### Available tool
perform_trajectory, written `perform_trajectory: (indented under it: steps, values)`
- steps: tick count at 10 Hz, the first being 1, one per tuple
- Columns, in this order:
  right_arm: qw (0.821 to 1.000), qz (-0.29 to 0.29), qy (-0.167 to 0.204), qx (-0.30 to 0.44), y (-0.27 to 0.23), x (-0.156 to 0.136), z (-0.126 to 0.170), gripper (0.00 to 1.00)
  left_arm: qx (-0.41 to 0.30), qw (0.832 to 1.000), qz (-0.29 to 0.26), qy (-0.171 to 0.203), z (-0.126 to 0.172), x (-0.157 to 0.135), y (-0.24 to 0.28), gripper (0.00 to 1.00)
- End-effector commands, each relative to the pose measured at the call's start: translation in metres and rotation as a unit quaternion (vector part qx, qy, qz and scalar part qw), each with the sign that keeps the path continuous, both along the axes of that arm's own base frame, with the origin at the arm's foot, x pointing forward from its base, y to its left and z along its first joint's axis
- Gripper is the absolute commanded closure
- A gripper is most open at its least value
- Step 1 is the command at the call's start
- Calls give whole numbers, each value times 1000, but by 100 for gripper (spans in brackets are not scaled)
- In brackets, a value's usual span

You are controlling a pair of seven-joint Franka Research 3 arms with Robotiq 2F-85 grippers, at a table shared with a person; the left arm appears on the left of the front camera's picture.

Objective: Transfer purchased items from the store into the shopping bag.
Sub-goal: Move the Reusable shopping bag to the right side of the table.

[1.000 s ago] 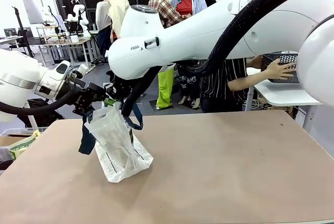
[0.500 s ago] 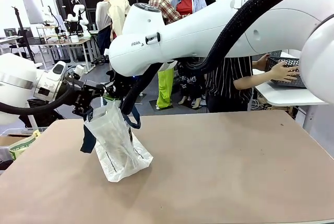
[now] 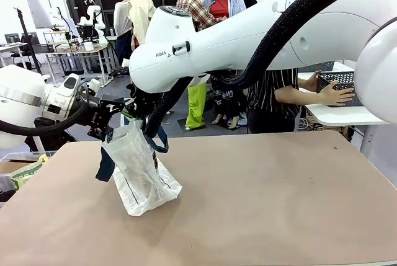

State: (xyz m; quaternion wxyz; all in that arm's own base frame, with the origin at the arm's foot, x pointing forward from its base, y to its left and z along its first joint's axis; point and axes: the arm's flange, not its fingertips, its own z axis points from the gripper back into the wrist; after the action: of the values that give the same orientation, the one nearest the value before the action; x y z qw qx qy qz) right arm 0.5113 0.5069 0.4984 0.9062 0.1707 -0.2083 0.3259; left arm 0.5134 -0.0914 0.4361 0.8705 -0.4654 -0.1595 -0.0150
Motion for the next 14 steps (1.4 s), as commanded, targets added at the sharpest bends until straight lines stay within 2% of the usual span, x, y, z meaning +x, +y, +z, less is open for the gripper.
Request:
perform_trajectory:
  steps: [1,3,6,9,12,14]
  values:
    - [1000,2,-1,29,-7,-11,-6,100,12,998,55,1,6,8,-11,0]
    - [999,1,-6,32,-11,-12,-3,100,29,997,74,12,6,7,-7,0]
    - [1000,8,3,22,-5,-9,-7,100,20,999,39,5,6,13,-17,0]
    - [1000,18,10,8,6,-8,-12,100,-18,999,25,7,6,19,-16,0]
    - [999,32,13,4,14,-10,-14,100,-30,999,31,10,4,26,-19,0]
    - [999,35,12,8,15,-11,-14,100,-8,999,30,30,0,32,-23,0]
